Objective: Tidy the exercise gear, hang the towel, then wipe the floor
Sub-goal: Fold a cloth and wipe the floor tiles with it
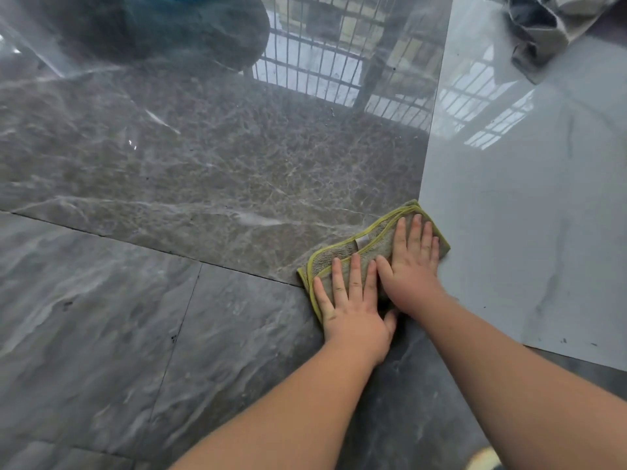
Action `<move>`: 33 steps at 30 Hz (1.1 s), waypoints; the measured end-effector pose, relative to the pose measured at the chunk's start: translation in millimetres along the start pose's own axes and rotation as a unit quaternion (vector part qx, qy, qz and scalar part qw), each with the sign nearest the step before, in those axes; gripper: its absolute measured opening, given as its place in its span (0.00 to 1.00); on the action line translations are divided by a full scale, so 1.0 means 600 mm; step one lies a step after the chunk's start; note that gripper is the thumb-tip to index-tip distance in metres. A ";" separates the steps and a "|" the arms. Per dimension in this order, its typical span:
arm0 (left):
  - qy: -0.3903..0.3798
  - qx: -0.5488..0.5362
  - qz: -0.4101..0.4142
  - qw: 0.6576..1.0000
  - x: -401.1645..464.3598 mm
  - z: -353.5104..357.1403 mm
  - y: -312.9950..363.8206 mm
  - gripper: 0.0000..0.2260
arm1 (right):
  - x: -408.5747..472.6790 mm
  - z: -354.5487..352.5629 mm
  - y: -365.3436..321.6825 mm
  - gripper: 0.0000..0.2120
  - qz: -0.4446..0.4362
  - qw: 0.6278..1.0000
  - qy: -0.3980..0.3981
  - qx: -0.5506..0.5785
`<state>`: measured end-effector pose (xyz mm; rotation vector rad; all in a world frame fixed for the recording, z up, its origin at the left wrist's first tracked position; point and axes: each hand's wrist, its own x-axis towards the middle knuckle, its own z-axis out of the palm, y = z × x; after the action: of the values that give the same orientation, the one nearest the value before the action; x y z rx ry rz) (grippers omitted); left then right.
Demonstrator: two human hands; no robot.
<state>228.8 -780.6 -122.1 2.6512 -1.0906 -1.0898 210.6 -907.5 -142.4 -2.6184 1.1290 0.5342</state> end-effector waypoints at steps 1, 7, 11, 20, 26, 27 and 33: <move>0.006 -0.002 -0.008 1.000 -0.001 0.003 -0.002 0.35 | 0.000 0.002 -0.001 0.41 -0.014 1.000 0.007 -0.006; 0.070 0.000 -0.043 0.997 -0.013 0.012 -0.043 0.34 | 0.001 0.012 -0.047 0.41 -0.077 0.996 0.045 -0.027; 0.141 0.004 -0.097 0.985 -0.020 0.017 -0.110 0.35 | 0.002 0.016 -0.124 0.40 -0.136 0.989 0.040 -0.039; 0.202 -0.024 -0.191 0.960 -0.026 -0.032 -0.270 0.31 | 0.033 0.023 -0.309 0.38 -0.258 0.964 0.039 -0.045; 0.221 -0.019 -0.220 0.950 -0.027 -0.073 -0.384 0.29 | 0.045 0.026 -0.406 0.35 -0.326 0.944 0.034 -0.042; 0.223 -0.017 -0.221 0.949 -0.028 -0.079 -0.399 0.29 | 0.045 0.025 -0.419 0.35 -0.331 0.942 0.033 -0.034; 0.224 -0.026 -0.237 0.945 -0.033 -0.105 -0.440 0.29 | 0.043 0.021 -0.457 0.31 -0.365 0.928 0.076 -0.019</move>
<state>414.1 -583.3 -147.3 2.9767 -0.3457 -0.4861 426.1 -735.1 -144.5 -2.8695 0.1086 0.1899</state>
